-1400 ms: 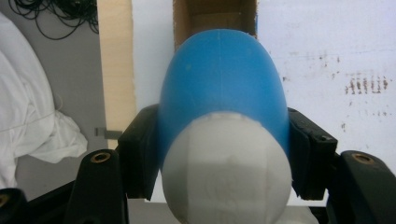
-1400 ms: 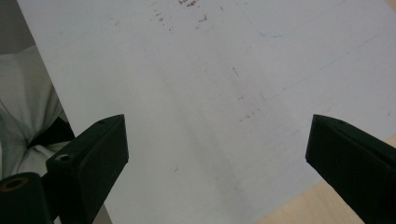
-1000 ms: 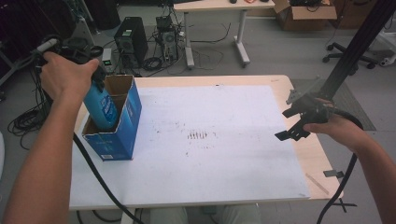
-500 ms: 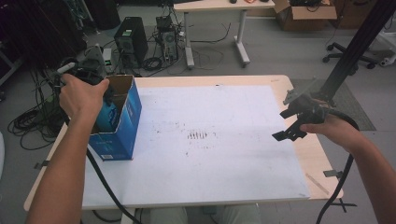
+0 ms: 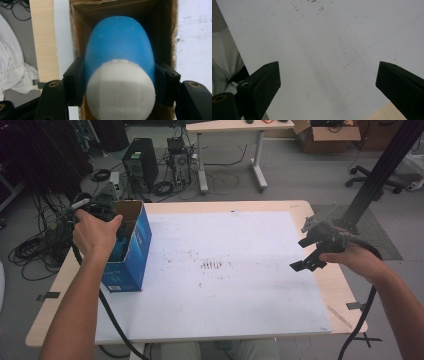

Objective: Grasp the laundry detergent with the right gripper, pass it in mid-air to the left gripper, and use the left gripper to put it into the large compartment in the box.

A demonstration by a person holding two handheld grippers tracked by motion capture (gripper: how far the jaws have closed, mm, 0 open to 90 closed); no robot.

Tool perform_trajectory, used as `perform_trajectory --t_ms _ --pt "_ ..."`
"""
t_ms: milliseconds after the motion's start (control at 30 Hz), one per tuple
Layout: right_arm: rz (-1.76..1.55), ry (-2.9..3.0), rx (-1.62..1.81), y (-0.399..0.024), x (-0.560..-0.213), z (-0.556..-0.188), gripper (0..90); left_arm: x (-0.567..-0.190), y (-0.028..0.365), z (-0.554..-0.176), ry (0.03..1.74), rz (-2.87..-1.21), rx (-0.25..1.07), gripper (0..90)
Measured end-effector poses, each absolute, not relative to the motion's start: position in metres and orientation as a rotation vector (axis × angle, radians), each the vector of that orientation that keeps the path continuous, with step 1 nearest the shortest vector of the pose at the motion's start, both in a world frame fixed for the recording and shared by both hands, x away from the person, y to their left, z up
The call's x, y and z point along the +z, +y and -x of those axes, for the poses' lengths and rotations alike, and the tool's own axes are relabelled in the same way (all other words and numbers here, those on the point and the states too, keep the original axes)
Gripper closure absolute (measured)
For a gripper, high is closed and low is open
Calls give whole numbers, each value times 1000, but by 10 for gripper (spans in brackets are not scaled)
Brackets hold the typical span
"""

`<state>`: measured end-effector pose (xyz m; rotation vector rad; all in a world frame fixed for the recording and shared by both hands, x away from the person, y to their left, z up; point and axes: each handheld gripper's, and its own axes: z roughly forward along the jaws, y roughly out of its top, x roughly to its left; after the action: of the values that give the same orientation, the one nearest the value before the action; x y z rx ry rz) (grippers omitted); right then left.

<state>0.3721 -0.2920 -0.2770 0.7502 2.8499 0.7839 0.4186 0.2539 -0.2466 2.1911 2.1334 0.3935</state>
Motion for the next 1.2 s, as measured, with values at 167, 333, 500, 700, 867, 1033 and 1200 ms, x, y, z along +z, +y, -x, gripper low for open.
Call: perform_trajectory --t_ms 167,333,500,700,867,1033,1200 --pt "-759 2847 783 -294 -278 -373 57 -255 255 -418 2133 -2192 397 379" --pt "-768 2849 787 -294 -278 -373 57 -263 257 -418 2130 -2208 386 379" --pt "-762 2850 786 -292 -278 -374 56 -268 257 -419 2129 -2210 378 379" --pt "-767 2853 784 -292 -279 -374 57 -272 259 -419 2126 -2205 371 380" --pt "-777 2851 781 -294 -280 -374 56 -273 259 -421 2112 -2215 373 379" --pt "-770 2852 784 -292 -280 -373 56 -274 260 -421 2110 -2216 368 377" --pt "-770 2855 781 -291 -280 -373 57 -274 264 -421 2108 -2204 348 376"
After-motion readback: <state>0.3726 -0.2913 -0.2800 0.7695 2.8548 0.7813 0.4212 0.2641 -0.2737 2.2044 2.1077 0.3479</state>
